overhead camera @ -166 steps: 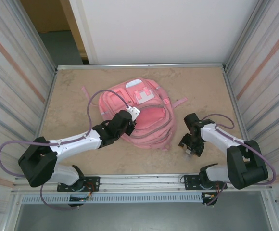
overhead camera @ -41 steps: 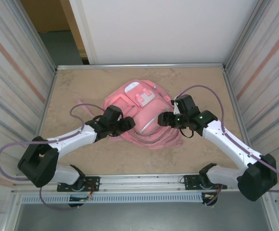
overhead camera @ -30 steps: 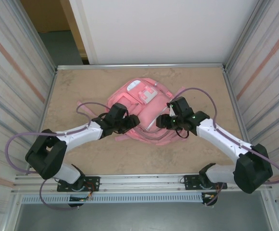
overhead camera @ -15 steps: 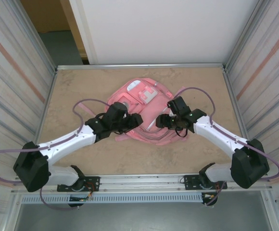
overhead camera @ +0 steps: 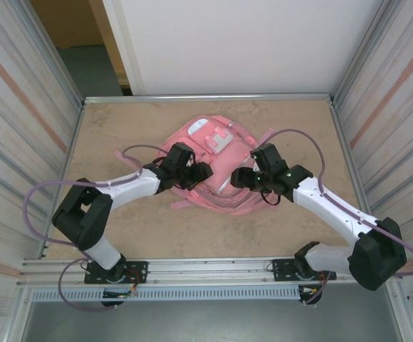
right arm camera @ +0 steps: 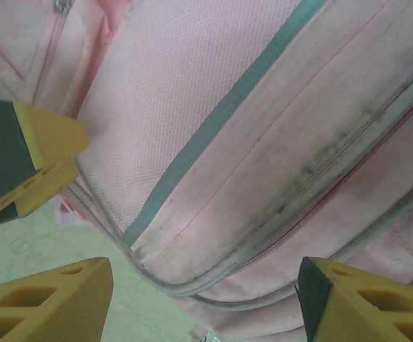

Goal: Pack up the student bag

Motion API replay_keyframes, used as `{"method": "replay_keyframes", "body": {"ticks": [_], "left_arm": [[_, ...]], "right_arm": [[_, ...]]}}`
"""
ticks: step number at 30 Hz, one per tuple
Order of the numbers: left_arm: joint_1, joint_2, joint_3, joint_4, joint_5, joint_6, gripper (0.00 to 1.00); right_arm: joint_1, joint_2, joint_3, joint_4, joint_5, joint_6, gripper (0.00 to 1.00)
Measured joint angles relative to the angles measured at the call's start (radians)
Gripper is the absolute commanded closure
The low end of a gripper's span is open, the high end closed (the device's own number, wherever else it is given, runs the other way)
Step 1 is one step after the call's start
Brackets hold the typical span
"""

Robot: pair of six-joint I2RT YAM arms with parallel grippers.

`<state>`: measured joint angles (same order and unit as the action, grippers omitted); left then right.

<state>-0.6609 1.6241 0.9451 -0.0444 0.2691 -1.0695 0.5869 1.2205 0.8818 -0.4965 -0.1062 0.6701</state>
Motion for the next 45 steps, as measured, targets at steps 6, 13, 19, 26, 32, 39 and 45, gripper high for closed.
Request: {"method": "replay_keyframes", "body": {"ticks": [6, 13, 19, 26, 32, 39, 45], "left_arm": [[0.0, 0.067, 0.021, 0.045, 0.096, 0.013, 0.85], [0.005, 0.058, 0.023, 0.036, 0.127, 0.061, 1.0], [0.005, -0.099, -0.039, 0.016, 0.059, 0.071, 1.0], [-0.016, -0.181, -0.095, -0.003, -0.02, 0.028, 1.0], [-0.068, -0.19, -0.089, -0.004, -0.109, -0.035, 1.0], [-0.107, -0.187, -0.061, 0.002, -0.131, -0.076, 1.0], [-0.107, -0.182, -0.061, 0.034, -0.12, -0.118, 1.0]], "right_arm": [[0.009, 0.031, -0.024, 0.034, -0.001, 0.0, 0.31], [0.0, 0.098, -0.032, 0.079, 0.032, -0.04, 0.32], [-0.087, 0.159, -0.006, 0.118, 0.001, -0.105, 0.32], [-0.072, 0.117, 0.032, 0.093, 0.006, -0.149, 0.31], [0.148, -0.056, 0.024, -0.058, 0.191, 0.136, 0.38], [0.396, -0.082, -0.074, -0.025, 0.352, 0.468, 0.42], [0.451, 0.105, 0.042, -0.033, 0.473, 0.603, 0.35]]}}
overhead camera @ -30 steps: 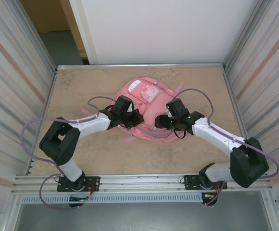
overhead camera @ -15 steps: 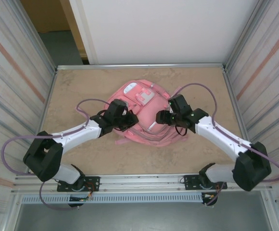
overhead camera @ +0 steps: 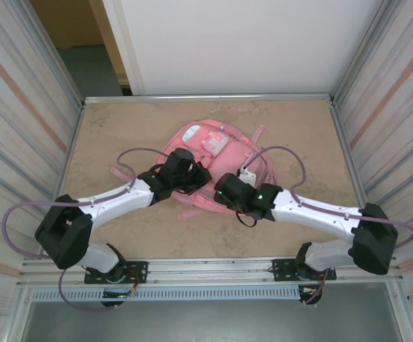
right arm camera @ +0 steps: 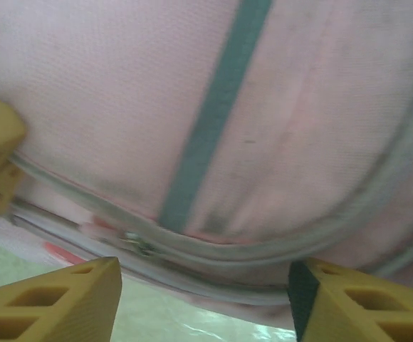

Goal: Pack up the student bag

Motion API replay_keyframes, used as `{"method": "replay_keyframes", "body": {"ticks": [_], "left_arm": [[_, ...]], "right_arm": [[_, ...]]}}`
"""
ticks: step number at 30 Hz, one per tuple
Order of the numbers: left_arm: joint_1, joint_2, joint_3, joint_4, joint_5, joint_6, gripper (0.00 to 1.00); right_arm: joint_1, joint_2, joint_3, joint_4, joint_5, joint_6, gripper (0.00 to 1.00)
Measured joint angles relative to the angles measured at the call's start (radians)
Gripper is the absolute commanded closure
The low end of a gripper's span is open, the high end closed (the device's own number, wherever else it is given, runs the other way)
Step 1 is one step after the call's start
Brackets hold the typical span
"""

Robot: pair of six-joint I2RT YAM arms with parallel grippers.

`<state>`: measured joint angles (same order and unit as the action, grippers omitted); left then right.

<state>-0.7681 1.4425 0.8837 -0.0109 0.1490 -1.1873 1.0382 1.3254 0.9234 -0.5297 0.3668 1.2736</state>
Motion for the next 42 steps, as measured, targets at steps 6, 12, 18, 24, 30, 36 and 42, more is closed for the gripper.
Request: {"method": "replay_keyframes", "body": {"ticks": [6, 12, 18, 24, 30, 36, 42], "left_arm": [[0.0, 0.004, -0.017, 0.046, 0.007, -0.033, 1.0], [0.001, 0.013, -0.03, 0.073, 0.006, -0.047, 1.0], [0.002, 0.013, -0.031, 0.076, 0.007, -0.044, 1.0], [0.018, 0.008, -0.039, 0.089, 0.016, -0.043, 1.0], [0.029, 0.004, -0.047, 0.094, 0.031, -0.043, 1.0], [0.029, 0.003, -0.047, 0.094, 0.033, -0.042, 1.0], [0.029, 0.003, -0.047, 0.094, 0.037, -0.042, 1.0]], "right_arm": [[0.011, 0.084, 0.066, -0.006, 0.046, 0.059, 0.37], [0.01, 0.175, 0.118, -0.054, 0.074, 0.1, 0.46], [0.0, 0.183, 0.126, -0.09, 0.076, 0.135, 0.5], [0.005, 0.108, 0.1, -0.133, 0.073, 0.14, 0.51], [0.005, -0.019, 0.046, -0.181, 0.044, 0.131, 0.54], [-0.007, -0.042, 0.042, -0.159, -0.021, 0.108, 0.47], [0.012, 0.039, 0.079, -0.12, -0.003, 0.119, 0.44]]}}
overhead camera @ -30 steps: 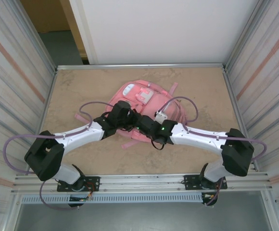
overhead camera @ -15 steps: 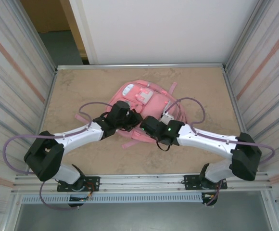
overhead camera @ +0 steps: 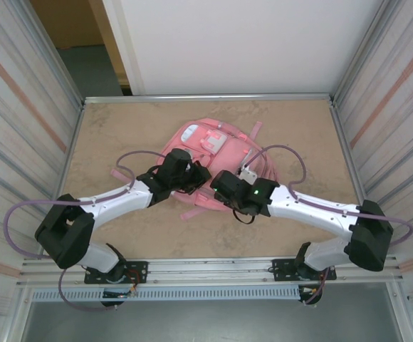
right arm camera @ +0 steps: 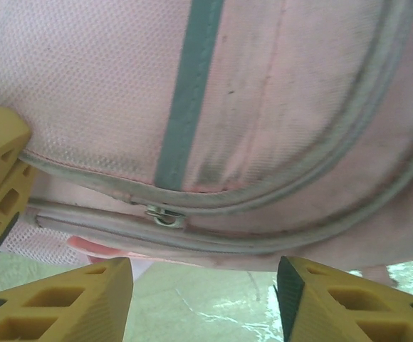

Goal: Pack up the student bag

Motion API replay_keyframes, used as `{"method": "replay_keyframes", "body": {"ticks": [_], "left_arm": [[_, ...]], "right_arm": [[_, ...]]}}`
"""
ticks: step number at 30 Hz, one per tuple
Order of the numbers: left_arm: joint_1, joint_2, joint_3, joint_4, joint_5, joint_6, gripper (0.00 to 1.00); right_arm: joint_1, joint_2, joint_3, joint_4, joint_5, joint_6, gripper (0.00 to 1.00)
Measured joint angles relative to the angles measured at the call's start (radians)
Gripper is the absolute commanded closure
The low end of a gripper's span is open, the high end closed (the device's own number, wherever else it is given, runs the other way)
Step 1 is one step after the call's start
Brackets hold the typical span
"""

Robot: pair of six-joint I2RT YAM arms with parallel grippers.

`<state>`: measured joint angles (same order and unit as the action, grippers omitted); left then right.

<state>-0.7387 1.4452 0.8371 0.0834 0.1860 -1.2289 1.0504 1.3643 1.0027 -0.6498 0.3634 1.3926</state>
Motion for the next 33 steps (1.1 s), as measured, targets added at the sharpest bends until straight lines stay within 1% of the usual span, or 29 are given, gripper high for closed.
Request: {"method": "replay_keyframes", "body": {"ticks": [5, 8, 10, 14, 19, 24, 26, 29, 31, 32, 33], "left_arm": [[0.0, 0.0, 0.0, 0.001, 0.0, -0.002, 1.0], [-0.001, 0.0, 0.0, 0.0, -0.004, -0.003, 1.0], [-0.001, 0.0, 0.0, 0.001, -0.005, -0.003, 1.0], [-0.001, -0.006, -0.001, -0.002, -0.008, -0.002, 1.0], [-0.001, -0.024, -0.013, -0.003, -0.015, -0.002, 1.0], [-0.001, -0.045, -0.031, -0.003, -0.019, -0.002, 1.0], [-0.001, -0.052, -0.04, -0.004, -0.024, -0.002, 1.0], [0.0, -0.066, -0.056, -0.003, -0.034, -0.002, 1.0], [0.0, -0.074, -0.068, -0.005, -0.046, -0.002, 1.0], [0.002, -0.077, -0.072, -0.005, -0.048, -0.002, 1.0], [0.004, -0.078, -0.076, -0.005, -0.049, -0.002, 1.0]], "right_arm": [[0.024, 0.11, 0.052, -0.001, 0.084, 0.022, 0.41], [0.024, 0.192, 0.117, -0.048, 0.152, 0.047, 0.46], [0.023, 0.234, 0.153, -0.086, 0.182, 0.066, 0.47], [0.029, 0.251, 0.168, -0.118, 0.199, 0.071, 0.49], [0.047, 0.227, 0.163, -0.144, 0.217, 0.073, 0.55], [0.049, 0.138, 0.085, -0.145, 0.211, 0.08, 0.61], [0.049, 0.092, 0.048, -0.154, 0.207, 0.085, 0.66], [0.049, 0.033, 0.007, -0.163, 0.199, 0.089, 0.71], [0.048, -0.008, -0.019, -0.164, 0.198, 0.082, 0.79], [0.046, -0.023, -0.03, -0.163, 0.201, 0.078, 0.81], [0.042, -0.037, -0.042, -0.163, 0.203, 0.067, 0.81]]}}
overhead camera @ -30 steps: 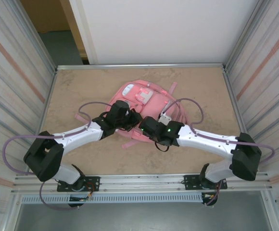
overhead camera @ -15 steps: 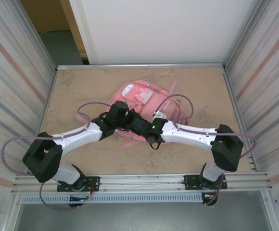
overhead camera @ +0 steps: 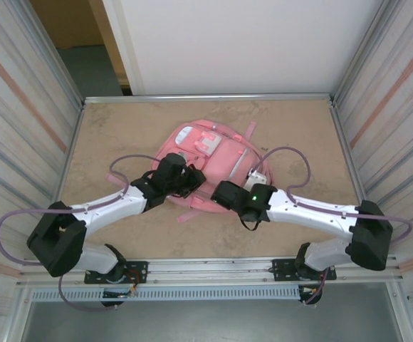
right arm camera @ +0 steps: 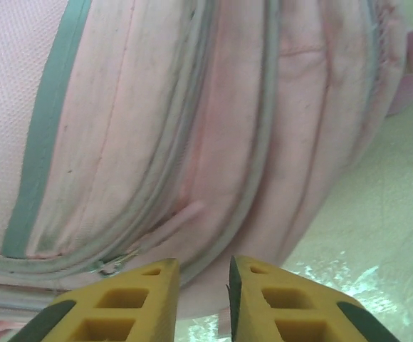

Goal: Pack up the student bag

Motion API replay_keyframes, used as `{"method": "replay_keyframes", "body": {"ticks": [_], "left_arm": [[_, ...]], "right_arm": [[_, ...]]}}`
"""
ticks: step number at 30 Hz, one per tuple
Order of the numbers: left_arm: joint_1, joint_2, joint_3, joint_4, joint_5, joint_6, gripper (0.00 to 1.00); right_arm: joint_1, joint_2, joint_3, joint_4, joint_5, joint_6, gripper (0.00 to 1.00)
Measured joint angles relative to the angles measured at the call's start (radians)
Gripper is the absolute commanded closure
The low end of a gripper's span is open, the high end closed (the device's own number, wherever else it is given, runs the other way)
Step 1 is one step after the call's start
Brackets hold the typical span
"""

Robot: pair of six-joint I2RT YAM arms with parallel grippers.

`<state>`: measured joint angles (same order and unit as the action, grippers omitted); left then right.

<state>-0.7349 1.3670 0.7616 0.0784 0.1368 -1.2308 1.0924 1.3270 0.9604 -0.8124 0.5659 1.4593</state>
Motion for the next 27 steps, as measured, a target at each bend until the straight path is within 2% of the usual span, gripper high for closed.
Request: {"method": "replay_keyframes", "body": {"ticks": [6, 8, 13, 14, 15, 16, 18, 20, 27], "left_arm": [[0.001, 0.0, -0.003, 0.0, 0.0, 0.0, 1.0], [0.001, 0.0, -0.003, 0.0, 0.0, 0.0, 1.0], [0.001, -0.001, -0.003, -0.002, 0.0, 0.0, 1.0], [0.001, -0.002, -0.003, -0.003, 0.0, 0.0, 1.0], [0.001, -0.004, -0.003, -0.005, 0.0, 0.0, 1.0], [0.001, -0.006, -0.003, -0.006, 0.0, 0.0, 1.0], [0.001, -0.009, -0.003, -0.008, 0.0, 0.0, 1.0], [0.001, -0.01, -0.003, -0.011, 0.0, 0.0, 1.0], [0.001, -0.01, -0.003, -0.019, 0.0, 0.0, 1.0]], "right_arm": [[-0.062, -0.035, -0.042, 0.05, -0.048, -0.116, 0.74], [-0.086, -0.054, -0.064, 0.101, -0.101, -0.225, 0.62], [-0.125, -0.124, -0.114, 0.237, -0.253, -0.609, 0.63], [-0.148, -0.143, -0.122, 0.256, -0.296, -0.686, 0.57], [-0.187, -0.157, -0.127, 0.272, -0.347, -0.756, 0.46], [-0.229, -0.165, -0.13, 0.284, -0.39, -0.812, 0.39], [-0.327, -0.173, -0.142, 0.318, -0.485, -0.921, 0.3], [-0.381, -0.175, -0.163, 0.341, -0.553, -1.006, 0.26], [-0.392, -0.212, -0.237, 0.384, -0.703, -1.173, 0.25]]}}
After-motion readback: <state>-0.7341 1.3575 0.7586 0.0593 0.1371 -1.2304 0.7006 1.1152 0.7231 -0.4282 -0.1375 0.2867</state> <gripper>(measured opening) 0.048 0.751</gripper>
